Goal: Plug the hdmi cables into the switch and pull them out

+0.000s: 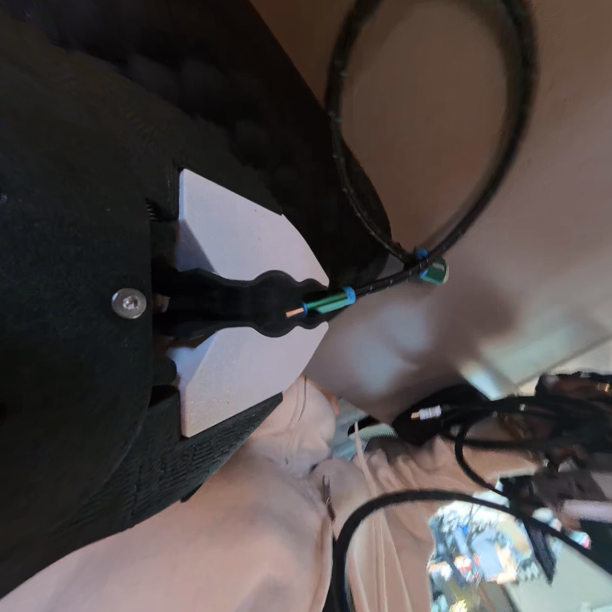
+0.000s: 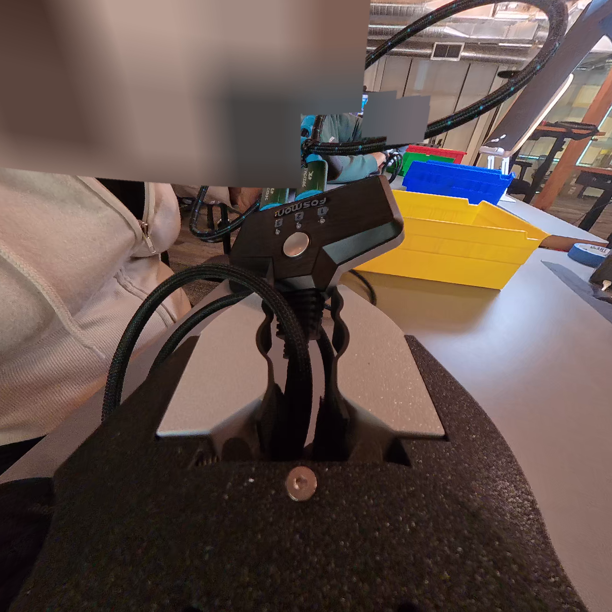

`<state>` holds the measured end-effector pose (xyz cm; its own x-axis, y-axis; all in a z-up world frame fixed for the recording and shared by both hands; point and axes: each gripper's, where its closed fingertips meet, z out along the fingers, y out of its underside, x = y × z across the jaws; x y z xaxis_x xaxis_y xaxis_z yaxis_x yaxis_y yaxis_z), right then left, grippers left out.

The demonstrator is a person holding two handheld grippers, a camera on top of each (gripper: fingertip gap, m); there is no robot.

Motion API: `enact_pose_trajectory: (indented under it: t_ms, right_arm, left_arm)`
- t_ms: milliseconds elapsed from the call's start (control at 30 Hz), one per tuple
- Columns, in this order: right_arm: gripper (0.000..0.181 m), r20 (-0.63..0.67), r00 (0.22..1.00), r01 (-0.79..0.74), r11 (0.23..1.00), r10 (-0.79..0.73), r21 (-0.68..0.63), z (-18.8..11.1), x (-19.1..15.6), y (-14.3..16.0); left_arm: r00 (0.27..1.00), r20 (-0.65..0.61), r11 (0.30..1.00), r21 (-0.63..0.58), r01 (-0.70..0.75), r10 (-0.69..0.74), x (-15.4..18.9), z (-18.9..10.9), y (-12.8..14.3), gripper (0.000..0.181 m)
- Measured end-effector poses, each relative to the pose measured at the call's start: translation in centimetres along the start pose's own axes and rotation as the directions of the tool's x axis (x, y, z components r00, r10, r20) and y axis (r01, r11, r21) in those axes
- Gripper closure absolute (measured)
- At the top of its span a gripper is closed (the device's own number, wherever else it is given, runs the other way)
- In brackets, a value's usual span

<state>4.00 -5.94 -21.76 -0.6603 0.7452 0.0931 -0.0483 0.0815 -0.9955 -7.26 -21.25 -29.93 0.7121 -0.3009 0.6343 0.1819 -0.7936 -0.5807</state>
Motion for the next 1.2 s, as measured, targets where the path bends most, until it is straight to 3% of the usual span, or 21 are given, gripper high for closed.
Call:
enact_pose_trajectory:
  t_ms: [100, 200, 433, 500, 533, 567, 600, 667, 700, 733, 767, 867, 967, 1067, 1200]
  right_arm:
    - [0.148, 0.003, 1.000, -0.003, 1.000, 0.003, -0.020, 0.2, 0.0, 0.4]
    - [0.148, 0.010, 1.000, -0.002, 1.000, 0.002, -0.021, 0.2, -0.1, 0.4]
    - [0.148, 0.012, 1.000, -0.004, 1.000, 0.004, -0.003, 0.1, -0.1, 0.1]
    - [0.148, 0.013, 1.000, 0.001, 1.000, -0.001, -0.009, 0.1, -0.2, 0.2]
    - [0.148, 0.013, 1.000, 0.001, 1.000, -0.001, -0.008, 0.0, -0.2, 0.1]
    - [0.148, 0.014, 1.000, 0.001, 1.000, -0.001, -0.006, 0.0, -0.2, 0.1]
    - [0.148, 0.016, 1.000, -0.001, 1.000, 0.001, -0.003, 0.1, -0.2, 0.1]
    - [0.148, 0.021, 1.000, -0.002, 1.000, 0.002, 0.002, 0.1, -0.2, 0.0]
    - [0.148, 0.022, 1.000, -0.002, 1.000, 0.002, 0.002, 0.1, -0.2, 0.0]
    - [0.148, 0.021, 1.000, 0.001, 1.000, -0.001, 0.000, 0.1, -0.2, 0.0]
    - [0.148, 0.019, 1.000, 0.004, 1.000, -0.004, -0.002, 0.1, -0.3, 0.0]
    - [0.148, 0.014, 1.000, 0.010, 1.000, -0.010, -0.002, 0.1, -0.3, -0.1]
    - [0.148, 0.003, 1.000, 0.010, 1.000, -0.010, 0.002, -0.1, -0.1, -0.2]
    - [0.148, 0.003, 1.000, 0.009, 1.000, -0.009, 0.006, -0.2, -0.1, -0.2]
    - [0.148, 0.009, 1.000, 0.009, 1.000, -0.009, 0.004, -0.2, -0.1, -0.2]
  left_arm:
    - [0.992, -0.125, 0.987, -0.157, -0.034, 0.015, 2.1, 0.5, 1.9, 0.146]
    - [0.975, -0.221, 0.989, -0.144, -0.045, 0.012, 3.5, 0.6, 1.4, 0.143]
    - [0.994, -0.090, 0.998, -0.014, 0.068, -0.069, 1.3, 1.2, -1.2, 0.141]
    - [0.997, -0.039, 0.997, 0.044, -0.063, 0.065, 1.8, 0.8, -2.6, 0.150]
    - [0.981, 0.020, 0.980, 0.044, -0.195, 0.195, 1.9, 0.2, -3.1, 0.150]
    - [0.923, 0.104, 0.928, -0.005, -0.371, 0.370, 1.7, -0.4, -3.3, 0.150]
    - [0.803, 0.209, 0.829, -0.123, -0.545, 0.559, 0.5, -1.2, -3.2, 0.148]
    - [0.447, 0.273, 0.524, -0.408, -0.747, 0.852, -2.2, -2.9, -3.0, 0.136]
    - [0.321, 0.239, 0.400, -0.498, -0.770, 0.916, -3.2, -3.4, -2.9, 0.136]
    - [0.264, 0.188, 0.324, -0.557, -0.764, 0.946, -4.1, -3.5, -2.5, 0.135]
    - [0.259, 0.135, 0.287, -0.586, -0.758, 0.957, -4.9, -3.3, -2.0, 0.134]
    - [0.360, 0.021, 0.314, -0.542, -0.780, 0.933, -5.4, -2.4, -1.2, 0.145]
    - [0.541, 0.002, 0.458, -0.536, -0.710, 0.841, -5.0, -2.2, -0.7, 0.171]
    - [0.559, 0.138, 0.530, -0.559, -0.638, 0.818, -4.7, -2.3, -0.7, 0.172]
    - [0.666, 0.353, 0.737, -0.486, -0.470, 0.658, -2.3, -1.3, 0.7, 0.174]
